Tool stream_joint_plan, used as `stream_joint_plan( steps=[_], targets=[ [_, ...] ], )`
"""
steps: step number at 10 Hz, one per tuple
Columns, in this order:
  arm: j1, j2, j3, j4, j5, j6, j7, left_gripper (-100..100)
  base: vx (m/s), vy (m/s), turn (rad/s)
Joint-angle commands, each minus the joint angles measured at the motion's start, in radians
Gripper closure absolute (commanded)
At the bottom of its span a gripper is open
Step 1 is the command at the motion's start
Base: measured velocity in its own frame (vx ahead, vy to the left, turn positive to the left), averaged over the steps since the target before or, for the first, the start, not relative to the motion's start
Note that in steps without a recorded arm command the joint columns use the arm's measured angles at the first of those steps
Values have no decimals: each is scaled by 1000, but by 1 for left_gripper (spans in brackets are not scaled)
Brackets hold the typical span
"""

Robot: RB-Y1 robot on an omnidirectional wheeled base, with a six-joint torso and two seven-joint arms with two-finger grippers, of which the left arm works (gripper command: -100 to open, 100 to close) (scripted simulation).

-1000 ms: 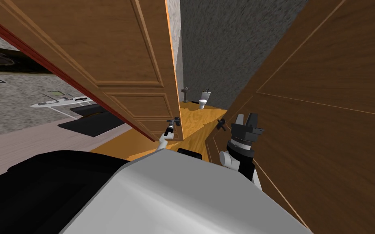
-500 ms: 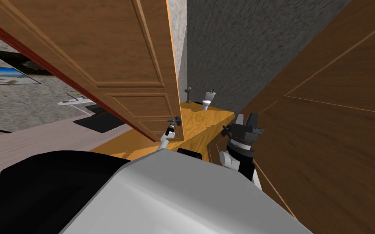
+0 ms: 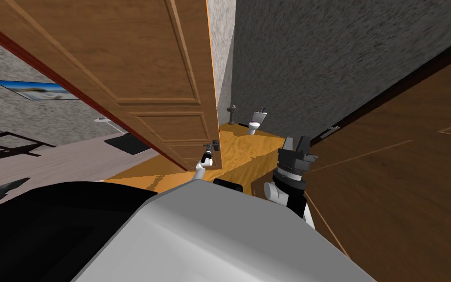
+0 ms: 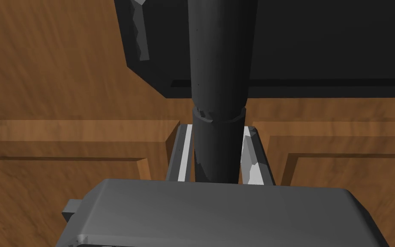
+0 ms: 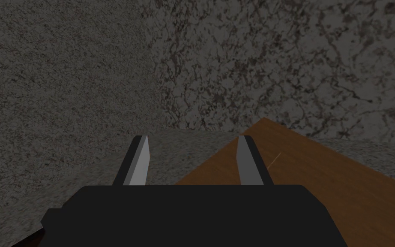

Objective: Push the door open

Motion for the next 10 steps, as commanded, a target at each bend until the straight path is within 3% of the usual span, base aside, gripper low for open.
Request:
stream_joint_plan(
  steps=[1,2,3,5,10],
  targets=[
    [-7,-21,13,4,7,-8,-22,100,181,-100,205],
    [-3,-16,6,1,4,-2,-13,100,79,-44,46],
    [-35,-1,16,43,21,-21,-36,100,45,3,55],
    [-68,12,25,89,38,-42,-59,100,66,11,50],
    [-186,35,59,250,100,-115,-138,100,90,7,83]
  ],
)
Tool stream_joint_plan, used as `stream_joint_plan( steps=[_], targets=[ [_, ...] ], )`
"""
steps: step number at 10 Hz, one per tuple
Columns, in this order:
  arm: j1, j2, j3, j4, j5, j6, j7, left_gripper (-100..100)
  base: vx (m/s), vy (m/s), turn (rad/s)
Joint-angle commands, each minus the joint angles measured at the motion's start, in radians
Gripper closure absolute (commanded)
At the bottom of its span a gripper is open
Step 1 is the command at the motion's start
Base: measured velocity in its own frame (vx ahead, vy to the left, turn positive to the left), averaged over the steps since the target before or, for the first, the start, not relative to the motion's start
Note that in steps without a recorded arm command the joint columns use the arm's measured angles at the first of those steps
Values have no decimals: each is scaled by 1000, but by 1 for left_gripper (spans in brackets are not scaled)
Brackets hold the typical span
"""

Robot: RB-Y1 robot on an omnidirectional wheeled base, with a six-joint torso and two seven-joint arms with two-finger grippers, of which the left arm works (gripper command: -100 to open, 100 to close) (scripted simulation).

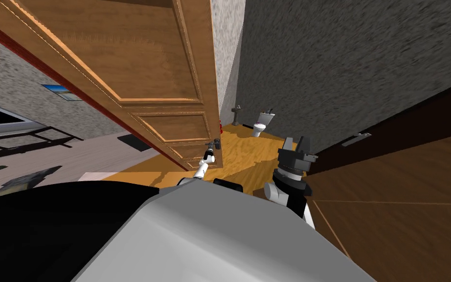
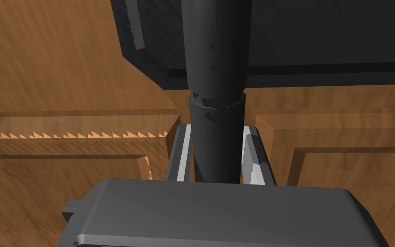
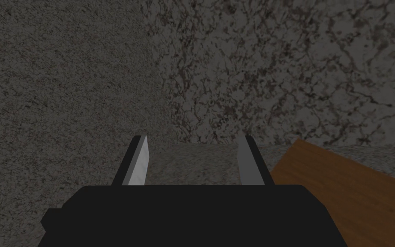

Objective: Push the door open

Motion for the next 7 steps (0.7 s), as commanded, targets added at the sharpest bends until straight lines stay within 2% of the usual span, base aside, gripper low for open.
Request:
stream_joint_plan(
  steps=[1,3,4,5,6,7],
  targets=[
    [-39,18,24,49,25,-31,-30,100,92,4,98],
    [-93,15,39,110,53,-64,-66,100,98,-6,90],
    [-93,15,39,122,53,-64,-66,100,72,-8,52],
    [-119,11,47,151,66,-81,-83,100,55,-7,80],
    [-119,11,47,158,66,-81,-83,100,35,-6,27],
    [-144,6,54,193,80,-96,-101,100,40,-5,65]
  ],
)
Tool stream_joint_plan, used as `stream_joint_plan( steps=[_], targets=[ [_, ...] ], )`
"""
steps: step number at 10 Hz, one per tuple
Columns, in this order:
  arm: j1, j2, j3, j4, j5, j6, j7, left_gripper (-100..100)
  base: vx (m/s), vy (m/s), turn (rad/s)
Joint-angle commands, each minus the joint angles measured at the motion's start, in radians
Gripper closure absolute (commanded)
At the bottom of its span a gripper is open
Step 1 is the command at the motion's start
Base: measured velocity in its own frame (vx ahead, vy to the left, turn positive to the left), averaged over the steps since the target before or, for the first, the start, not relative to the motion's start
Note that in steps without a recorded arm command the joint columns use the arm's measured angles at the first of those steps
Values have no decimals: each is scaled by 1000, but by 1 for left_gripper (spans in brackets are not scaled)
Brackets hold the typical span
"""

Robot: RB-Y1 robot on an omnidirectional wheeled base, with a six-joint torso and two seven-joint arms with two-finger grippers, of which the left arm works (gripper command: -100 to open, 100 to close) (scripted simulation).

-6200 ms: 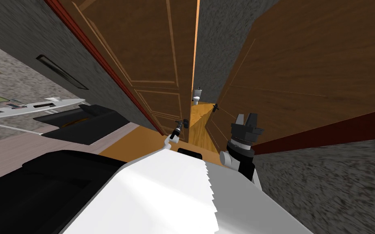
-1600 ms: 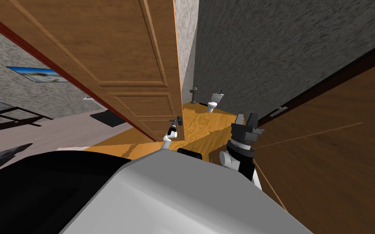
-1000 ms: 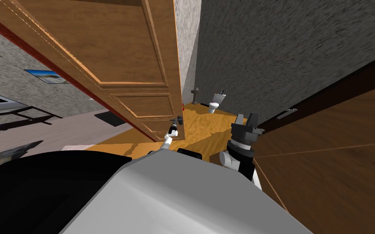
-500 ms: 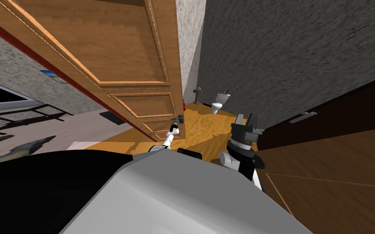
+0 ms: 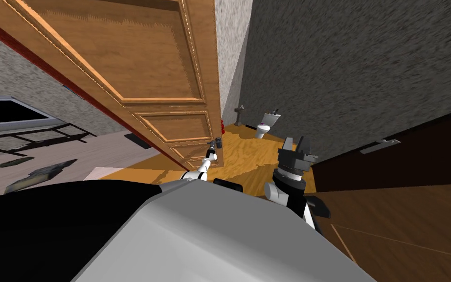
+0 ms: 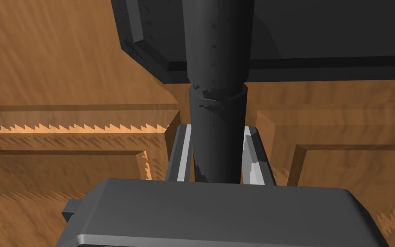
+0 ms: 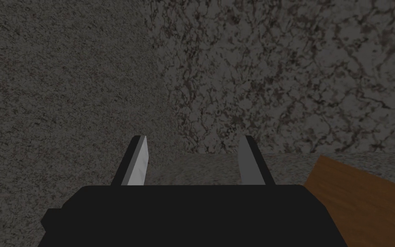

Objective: Push the door open

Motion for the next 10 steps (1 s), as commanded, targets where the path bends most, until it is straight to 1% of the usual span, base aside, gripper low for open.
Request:
stream_joint_plan(
  steps=[1,4,5,7,8,9,10],
  targets=[
    [-32,6,19,45,21,-31,-25,100,66,-21,101],
    [-96,-17,37,132,54,-70,-67,100,80,-28,95],
    [-127,-34,46,175,71,-89,-88,100,85,-43,145],
    [-150,-49,53,206,83,-104,-104,100,59,-45,72],
    [-132,-42,52,185,79,-95,-98,100,17,-17,26],
    [-131,-12,68,181,88,-99,-113,100,106,38,10],
    [-131,-6,72,180,89,-100,-116,100,169,46,10]
  ],
)
